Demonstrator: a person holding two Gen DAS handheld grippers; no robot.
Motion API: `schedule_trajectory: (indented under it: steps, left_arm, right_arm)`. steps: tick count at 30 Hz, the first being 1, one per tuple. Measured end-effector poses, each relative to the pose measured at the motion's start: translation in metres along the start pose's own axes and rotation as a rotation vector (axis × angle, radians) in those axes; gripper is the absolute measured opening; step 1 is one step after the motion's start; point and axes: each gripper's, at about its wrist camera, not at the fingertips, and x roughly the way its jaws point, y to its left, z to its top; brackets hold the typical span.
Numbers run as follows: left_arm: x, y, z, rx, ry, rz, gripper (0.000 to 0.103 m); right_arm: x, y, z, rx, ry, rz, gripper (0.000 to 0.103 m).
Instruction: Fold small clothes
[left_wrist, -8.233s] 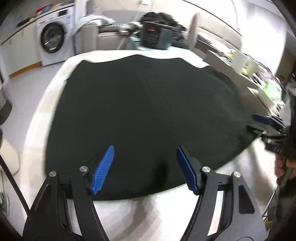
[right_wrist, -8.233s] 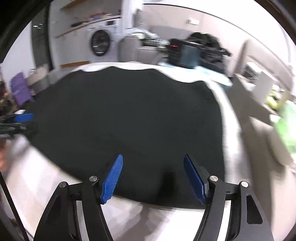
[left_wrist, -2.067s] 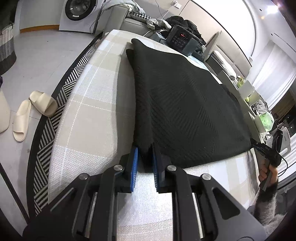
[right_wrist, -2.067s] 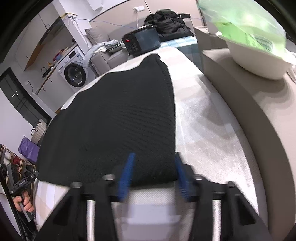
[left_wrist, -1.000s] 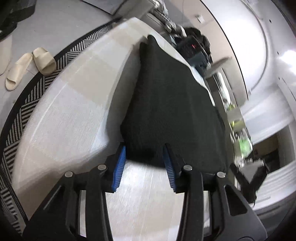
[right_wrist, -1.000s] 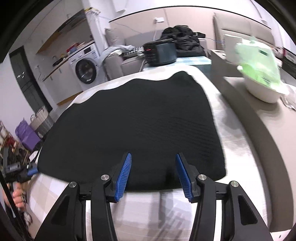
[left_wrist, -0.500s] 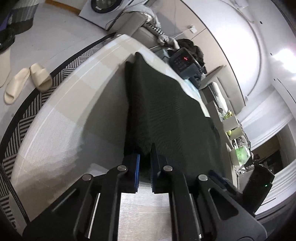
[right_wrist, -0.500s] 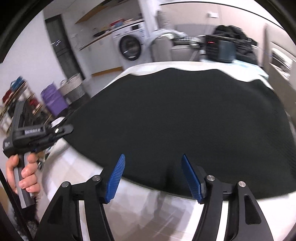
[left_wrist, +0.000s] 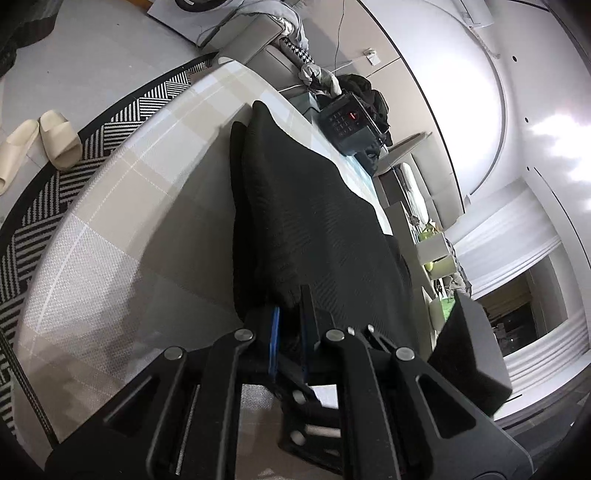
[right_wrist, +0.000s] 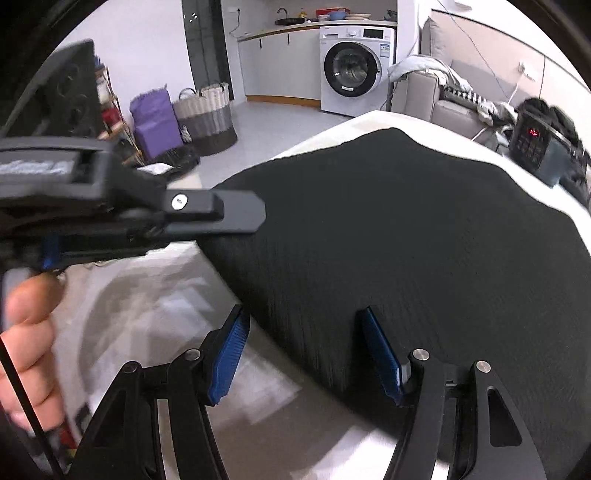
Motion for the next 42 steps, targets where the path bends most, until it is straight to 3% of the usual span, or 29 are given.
schedule_trajectory:
  steps: [2,3,4,5,7,10,13,17,29,32,34,42]
  left_arm:
    - [-0.002,0.002,-0.001,-0.005,0.003,-0.012,0.006]
    - [-0.004,0.004,-0.002,-0.013,0.002,-0.022,0.006]
    - [-0.007,0.006,-0.002,-0.026,0.006,-0.029,0.011]
    - [-0.010,0.010,-0.001,-0.044,0.020,-0.037,0.018]
    - [-0.019,0.019,0.001,-0.079,-0.005,-0.041,0.050]
    - [-0.028,0.030,0.007,-0.103,-0.068,-0.079,0.063]
    - [-0.017,0.046,0.018,-0.188,-0.051,-0.165,0.072]
    - [0.011,0.053,0.039,-0.242,-0.003,-0.183,0.072]
    - [0.113,0.035,0.093,-0.263,0.117,-0.169,0.069]
    - [0.129,0.030,0.109,-0.246,0.101,-0.101,0.045]
    - [0.137,0.026,0.116,-0.223,0.102,-0.064,0.011]
    - [0.117,-0.022,0.129,-0.061,0.024,-0.012,0.007]
  right_arm:
    - [0.005,-0.001,0.004,-0.002,-0.011,-0.025,0.053]
    - [0.005,-0.003,0.006,0.002,-0.029,-0.022,0.028]
    - [0.005,-0.008,0.008,0.014,-0.040,-0.005,0.018]
    - [0.003,-0.013,0.008,0.034,-0.050,0.010,0.016]
    - [-0.005,-0.035,0.009,0.141,-0.087,0.068,0.011]
    - [-0.013,-0.066,0.007,0.300,-0.122,0.188,0.011]
    - [-0.014,-0.065,0.004,0.318,-0.122,0.215,0.011]
    - [-0.016,-0.057,0.008,0.284,-0.123,0.200,0.011]
    - [-0.028,-0.064,0.007,0.255,-0.160,0.188,0.011]
    - [-0.024,-0.064,0.006,0.255,-0.146,0.196,0.011]
    - [-0.020,-0.064,0.005,0.257,-0.138,0.201,0.011]
    - [-0.021,-0.075,0.002,0.295,-0.164,0.249,0.011]
